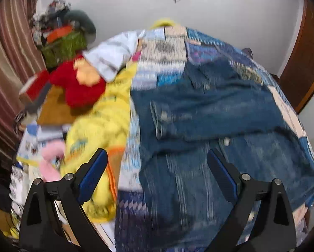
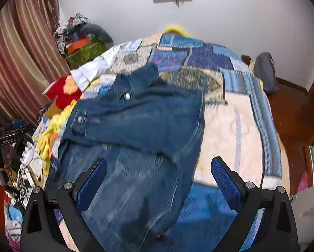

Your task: Fold large clothes

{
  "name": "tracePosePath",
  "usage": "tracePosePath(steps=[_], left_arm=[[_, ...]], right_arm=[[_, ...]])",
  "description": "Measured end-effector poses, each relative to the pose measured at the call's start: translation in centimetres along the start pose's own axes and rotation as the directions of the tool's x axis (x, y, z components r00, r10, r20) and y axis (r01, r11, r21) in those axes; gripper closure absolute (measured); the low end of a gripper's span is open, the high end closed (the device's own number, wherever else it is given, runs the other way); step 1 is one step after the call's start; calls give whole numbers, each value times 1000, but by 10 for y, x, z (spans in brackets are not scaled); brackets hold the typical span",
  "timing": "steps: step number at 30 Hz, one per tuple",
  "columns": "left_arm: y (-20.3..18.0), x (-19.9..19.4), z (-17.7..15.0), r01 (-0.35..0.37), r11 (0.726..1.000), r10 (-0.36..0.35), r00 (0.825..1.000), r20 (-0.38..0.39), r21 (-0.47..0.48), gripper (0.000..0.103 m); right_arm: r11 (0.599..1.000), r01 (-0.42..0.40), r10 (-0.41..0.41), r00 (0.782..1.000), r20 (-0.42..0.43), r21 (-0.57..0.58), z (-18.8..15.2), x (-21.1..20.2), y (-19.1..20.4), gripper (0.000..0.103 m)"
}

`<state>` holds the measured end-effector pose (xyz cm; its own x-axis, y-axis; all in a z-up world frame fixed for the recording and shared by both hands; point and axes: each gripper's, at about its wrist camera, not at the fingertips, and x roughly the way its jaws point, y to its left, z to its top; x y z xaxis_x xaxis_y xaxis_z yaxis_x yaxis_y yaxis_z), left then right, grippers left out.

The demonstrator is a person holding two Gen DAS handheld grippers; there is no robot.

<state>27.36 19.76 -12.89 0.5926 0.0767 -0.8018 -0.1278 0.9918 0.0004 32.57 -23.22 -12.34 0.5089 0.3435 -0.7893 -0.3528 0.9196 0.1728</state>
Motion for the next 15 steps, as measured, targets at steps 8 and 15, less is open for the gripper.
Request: tracePosePath(steps=[8,15], left_arm=[[27,54,-93,57,987,-90,972,-217,-152,7],[26,97,-149,109,955,-206,913,-352,-276,19]], right_arm=[[992,-23,40,989,-143,122,-60,21,-17,6],[974,-104,146,967,-210,200,-91,30,-16,32]])
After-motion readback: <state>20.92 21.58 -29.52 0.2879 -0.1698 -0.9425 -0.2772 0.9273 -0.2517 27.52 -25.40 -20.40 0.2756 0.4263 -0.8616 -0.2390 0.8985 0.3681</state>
